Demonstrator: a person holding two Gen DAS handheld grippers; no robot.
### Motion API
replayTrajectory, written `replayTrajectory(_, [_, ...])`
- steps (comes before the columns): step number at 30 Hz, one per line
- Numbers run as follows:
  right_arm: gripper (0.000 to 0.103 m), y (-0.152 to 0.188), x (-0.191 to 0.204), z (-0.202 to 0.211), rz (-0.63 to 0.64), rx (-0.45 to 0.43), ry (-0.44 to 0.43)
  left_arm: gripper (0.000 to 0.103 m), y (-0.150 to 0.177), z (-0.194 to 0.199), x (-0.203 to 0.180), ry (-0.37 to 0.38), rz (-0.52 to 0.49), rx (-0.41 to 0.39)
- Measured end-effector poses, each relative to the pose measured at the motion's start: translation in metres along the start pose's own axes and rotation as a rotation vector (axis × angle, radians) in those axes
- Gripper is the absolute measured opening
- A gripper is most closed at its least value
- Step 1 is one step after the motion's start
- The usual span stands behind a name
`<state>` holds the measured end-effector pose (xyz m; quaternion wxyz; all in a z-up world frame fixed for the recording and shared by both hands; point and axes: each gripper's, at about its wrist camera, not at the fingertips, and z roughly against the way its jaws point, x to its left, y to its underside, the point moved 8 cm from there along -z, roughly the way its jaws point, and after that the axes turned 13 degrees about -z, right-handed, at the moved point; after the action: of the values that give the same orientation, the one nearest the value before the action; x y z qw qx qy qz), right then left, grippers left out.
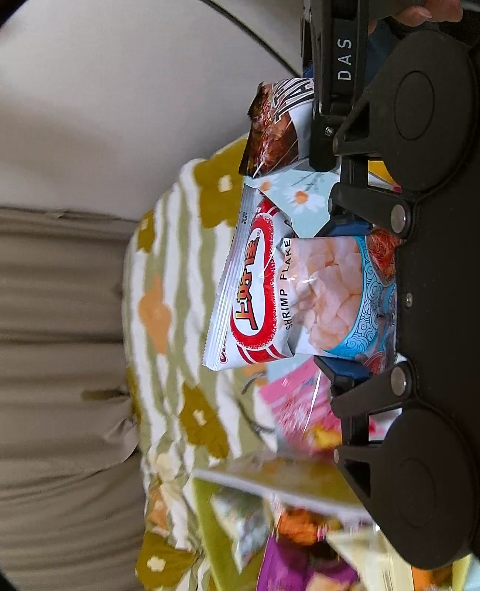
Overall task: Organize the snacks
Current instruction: 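Carry both bags into the yellow box and open both tools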
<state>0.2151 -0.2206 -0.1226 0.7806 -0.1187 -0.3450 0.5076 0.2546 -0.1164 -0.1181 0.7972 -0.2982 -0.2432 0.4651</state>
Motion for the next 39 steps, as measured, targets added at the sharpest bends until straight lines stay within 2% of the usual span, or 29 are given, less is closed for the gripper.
replayTrajectory(6, [0.077,-0.008,0.044,0.023,0.068,-0.034,-0.08,0.064,-0.001,0.048,0.04,-0.1,0.061,-0.06])
replayTrajectory(17, [0.077,-0.003,0.167,0.03,0.186,-0.044,-0.226,0.064,0.02,0.115,0.144,-0.255,0.171,-0.101])
replayTrajectory(22, [0.077,0.007,0.228,0.017,0.201,-0.029,-0.253,0.065,0.036,0.125,0.198,-0.285,0.209,-0.069])
replayTrajectory(30, [0.077,0.037,0.301,-0.019,0.198,-0.001,-0.246,0.066,0.06,0.11,0.269,-0.272,0.239,-0.011])
replayTrajectory(32, [0.077,0.043,0.313,-0.027,0.192,0.002,-0.232,0.075,0.062,0.101,0.278,-0.238,0.243,0.005])
replayTrajectory(34, [0.077,0.046,0.319,-0.034,0.184,-0.003,-0.216,0.103,0.065,0.097,0.282,-0.202,0.247,0.006])
replayTrajectory(39, [0.077,0.048,0.326,-0.044,0.142,-0.027,-0.162,0.103,0.074,0.101,0.289,-0.15,0.216,-0.006])
